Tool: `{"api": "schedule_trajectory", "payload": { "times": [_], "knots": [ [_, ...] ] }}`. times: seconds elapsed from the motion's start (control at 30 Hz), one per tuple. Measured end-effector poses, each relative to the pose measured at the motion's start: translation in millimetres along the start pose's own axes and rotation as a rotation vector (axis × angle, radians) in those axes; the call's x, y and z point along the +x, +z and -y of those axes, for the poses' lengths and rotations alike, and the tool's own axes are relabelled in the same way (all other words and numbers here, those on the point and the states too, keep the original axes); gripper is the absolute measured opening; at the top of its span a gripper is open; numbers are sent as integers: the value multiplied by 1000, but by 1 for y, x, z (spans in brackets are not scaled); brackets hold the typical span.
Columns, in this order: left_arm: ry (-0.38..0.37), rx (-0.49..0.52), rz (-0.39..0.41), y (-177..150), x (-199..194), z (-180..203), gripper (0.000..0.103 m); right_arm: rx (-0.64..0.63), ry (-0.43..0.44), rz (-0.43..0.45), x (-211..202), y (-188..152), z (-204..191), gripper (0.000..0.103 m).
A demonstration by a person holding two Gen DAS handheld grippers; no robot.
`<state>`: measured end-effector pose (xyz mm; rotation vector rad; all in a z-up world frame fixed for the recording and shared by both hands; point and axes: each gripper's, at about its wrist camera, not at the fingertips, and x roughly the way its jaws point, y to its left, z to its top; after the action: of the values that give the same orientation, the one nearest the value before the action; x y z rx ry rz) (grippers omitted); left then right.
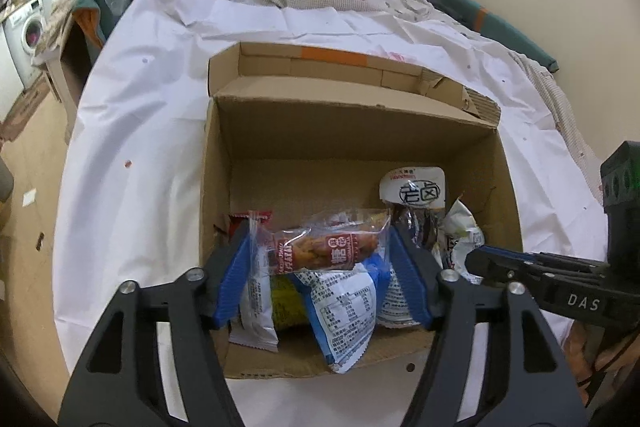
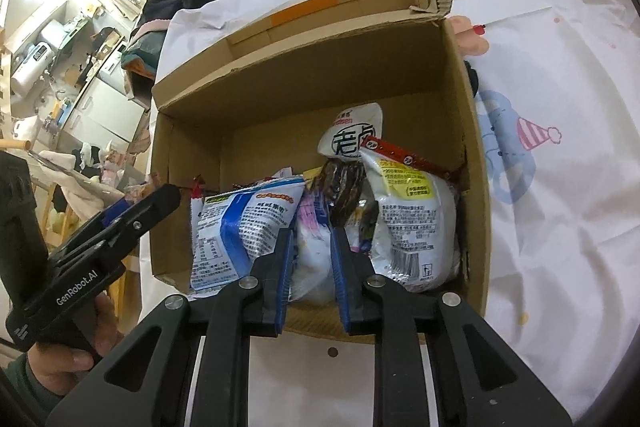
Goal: Organize snacks
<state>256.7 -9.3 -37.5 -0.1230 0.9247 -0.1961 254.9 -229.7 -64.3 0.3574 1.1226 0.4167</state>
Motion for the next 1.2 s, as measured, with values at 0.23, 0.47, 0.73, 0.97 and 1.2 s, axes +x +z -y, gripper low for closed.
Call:
{"api": "schedule_trajectory", "payload": {
  "times": [0.23, 0.47, 0.73, 0.97, 1.2],
  "knots": [
    [-8, -38, -31, -2, 0, -1, 90, 40, -2, -2, 0, 2, 6, 38],
    [12, -31, 17, -2, -12, 3, 90, 50, 20, 105, -23, 8, 9, 70],
    [66, -30, 160, -5, -60, 2, 90, -24, -10, 273, -64, 2, -11, 97],
    [154, -79, 284, -11, -115, -8, 90, -62, -167, 375, -100, -17, -29, 103],
    [164, -45, 299, -34, -153, -10, 90, -97, -200, 385, -125, -50, -40, 103]
  ]
}}
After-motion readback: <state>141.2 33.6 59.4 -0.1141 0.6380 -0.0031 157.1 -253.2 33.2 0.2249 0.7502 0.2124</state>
